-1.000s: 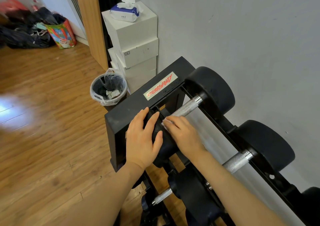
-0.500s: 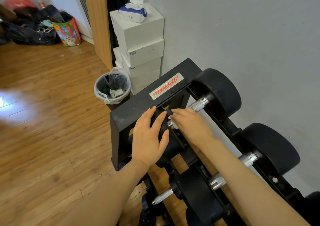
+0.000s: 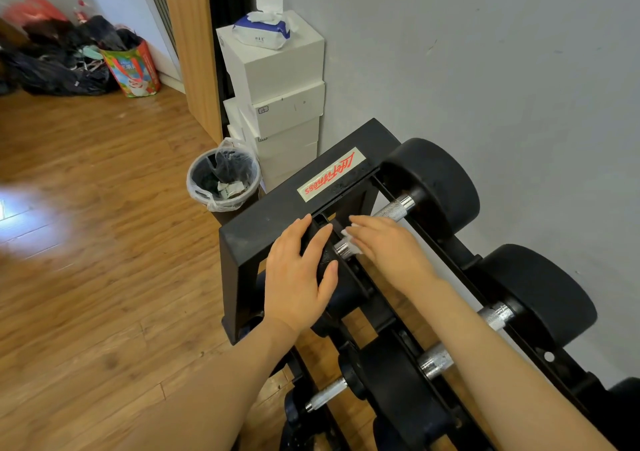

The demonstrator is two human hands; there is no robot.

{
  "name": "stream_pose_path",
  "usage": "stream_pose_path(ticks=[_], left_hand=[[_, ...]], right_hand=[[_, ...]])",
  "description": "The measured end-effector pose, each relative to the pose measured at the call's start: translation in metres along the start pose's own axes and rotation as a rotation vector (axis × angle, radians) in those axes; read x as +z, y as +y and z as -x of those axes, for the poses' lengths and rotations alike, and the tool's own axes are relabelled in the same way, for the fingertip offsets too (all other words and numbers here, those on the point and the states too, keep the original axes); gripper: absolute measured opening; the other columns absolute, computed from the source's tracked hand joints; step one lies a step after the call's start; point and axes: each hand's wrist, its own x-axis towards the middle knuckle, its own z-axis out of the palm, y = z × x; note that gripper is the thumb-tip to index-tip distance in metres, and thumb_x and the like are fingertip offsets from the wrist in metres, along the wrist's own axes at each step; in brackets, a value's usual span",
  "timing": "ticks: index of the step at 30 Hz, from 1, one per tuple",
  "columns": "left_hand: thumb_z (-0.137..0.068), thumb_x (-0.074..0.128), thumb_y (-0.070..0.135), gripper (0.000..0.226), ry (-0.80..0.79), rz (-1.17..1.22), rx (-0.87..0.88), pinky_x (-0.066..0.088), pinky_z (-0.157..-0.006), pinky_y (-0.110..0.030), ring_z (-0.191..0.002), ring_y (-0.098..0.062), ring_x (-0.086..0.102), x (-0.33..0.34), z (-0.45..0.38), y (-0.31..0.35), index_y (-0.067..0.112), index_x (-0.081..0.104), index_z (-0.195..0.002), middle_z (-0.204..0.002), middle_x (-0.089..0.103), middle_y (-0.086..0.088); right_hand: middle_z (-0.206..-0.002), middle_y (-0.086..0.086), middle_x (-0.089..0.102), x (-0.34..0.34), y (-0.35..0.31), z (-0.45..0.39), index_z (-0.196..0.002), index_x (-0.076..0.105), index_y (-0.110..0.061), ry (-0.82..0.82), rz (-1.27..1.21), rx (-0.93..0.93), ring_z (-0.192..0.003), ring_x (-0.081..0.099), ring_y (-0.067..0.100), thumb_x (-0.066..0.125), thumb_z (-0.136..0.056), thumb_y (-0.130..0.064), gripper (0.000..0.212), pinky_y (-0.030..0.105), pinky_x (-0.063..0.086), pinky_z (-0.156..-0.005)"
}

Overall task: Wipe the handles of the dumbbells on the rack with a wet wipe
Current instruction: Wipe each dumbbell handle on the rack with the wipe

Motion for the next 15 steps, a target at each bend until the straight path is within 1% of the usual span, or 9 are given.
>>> stream_pose_path(ticks=[1, 2, 4, 6, 7, 10, 11, 12, 15], left_hand=[[-0.094, 0.043, 0.042, 0.052, 0.002, 0.002, 0.000, 0.022, -0.112, -0.036, -0.139, -0.027, 0.037, 0.000, 0.000, 0.000, 0.020, 0.052, -0.140, -0.150, 0.042, -0.009], [-0.094, 0.043, 0.042, 0.052, 0.004, 0.005, 0.002, 0.023, -0.112, -0.037, -0.139, -0.028, 0.037, 0.000, -0.001, 0.000, 0.019, 0.052, -0.140, -0.150, 0.042, -0.009], [-0.093, 0.044, 0.041, 0.051, 0.008, 0.011, 0.007, 0.025, -0.111, -0.039, -0.138, -0.028, 0.039, 0.000, -0.001, 0.001, 0.019, 0.054, -0.139, -0.149, 0.043, -0.010], [-0.093, 0.044, 0.040, 0.051, 0.010, 0.010, 0.010, 0.026, -0.111, -0.039, -0.137, -0.029, 0.040, 0.000, -0.001, 0.001, 0.018, 0.054, -0.138, -0.148, 0.044, -0.011], [-0.093, 0.044, 0.040, 0.051, 0.010, 0.007, 0.012, 0.025, -0.111, -0.039, -0.137, -0.029, 0.039, -0.001, -0.001, 0.001, 0.018, 0.054, -0.138, -0.148, 0.044, -0.011], [-0.094, 0.044, 0.041, 0.051, 0.009, 0.000, 0.009, 0.022, -0.111, -0.036, -0.138, -0.028, 0.038, -0.001, 0.000, 0.000, 0.018, 0.054, -0.138, -0.149, 0.043, -0.011], [-0.094, 0.044, 0.041, 0.051, 0.008, 0.003, 0.009, 0.022, -0.111, -0.036, -0.137, -0.029, 0.039, 0.000, 0.000, 0.000, 0.018, 0.054, -0.138, -0.148, 0.043, -0.011], [-0.094, 0.044, 0.041, 0.051, 0.012, 0.007, 0.012, 0.023, -0.111, -0.037, -0.137, -0.029, 0.039, 0.000, 0.000, 0.000, 0.017, 0.054, -0.138, -0.148, 0.043, -0.011], [-0.093, 0.044, 0.041, 0.051, 0.022, 0.021, 0.019, 0.027, -0.110, -0.040, -0.136, -0.030, 0.041, -0.001, -0.001, 0.000, 0.017, 0.055, -0.137, -0.147, 0.044, -0.011]], right_hand=[[-0.130, 0.008, 0.062, 0.001, 0.001, 0.002, -0.120, 0.067, -0.010, 0.051, -0.046, 0.023, -0.113, 0.060, 0.030, 0.064, -0.091, -0.009, 0.029, 0.040, 0.049, -0.092], [-0.127, 0.009, 0.063, 0.003, 0.000, 0.004, -0.118, 0.068, -0.008, 0.071, -0.073, 0.021, -0.109, 0.062, 0.031, 0.066, -0.088, -0.005, 0.030, 0.042, 0.050, -0.090], [-0.134, 0.007, 0.059, 0.010, -0.007, 0.009, -0.125, 0.063, -0.009, 0.004, -0.066, -0.041, -0.115, 0.058, 0.029, 0.068, -0.085, -0.002, 0.041, 0.043, 0.050, -0.095], [-0.142, 0.004, 0.052, 0.012, -0.009, 0.011, -0.133, 0.057, -0.013, -0.062, -0.035, -0.078, -0.121, 0.053, 0.026, 0.067, -0.086, -0.003, 0.049, 0.040, 0.047, -0.098], [-0.141, 0.004, 0.052, 0.010, -0.007, 0.010, -0.132, 0.058, -0.014, -0.037, -0.011, -0.063, -0.120, 0.053, 0.025, 0.066, -0.087, -0.004, 0.047, 0.039, 0.047, -0.096], [-0.126, 0.007, 0.064, 0.004, 0.005, 0.009, -0.118, 0.068, -0.011, 0.151, -0.018, 0.033, -0.100, 0.063, 0.028, 0.071, -0.085, -0.006, 0.033, 0.040, 0.057, -0.081], [-0.123, 0.008, 0.066, 0.006, 0.007, 0.011, -0.115, 0.069, -0.010, 0.192, -0.036, 0.044, -0.097, 0.064, 0.029, 0.071, -0.085, -0.007, 0.031, 0.041, 0.058, -0.078], [-0.124, 0.008, 0.065, 0.010, 0.005, 0.013, -0.116, 0.069, -0.010, 0.205, -0.052, 0.035, -0.097, 0.064, 0.029, 0.071, -0.084, -0.006, 0.032, 0.041, 0.058, -0.078], [-0.129, 0.010, 0.062, 0.025, -0.009, 0.020, -0.122, 0.064, -0.009, 0.131, -0.081, -0.052, -0.101, 0.063, 0.029, 0.073, -0.080, -0.001, 0.043, 0.043, 0.057, -0.080]])
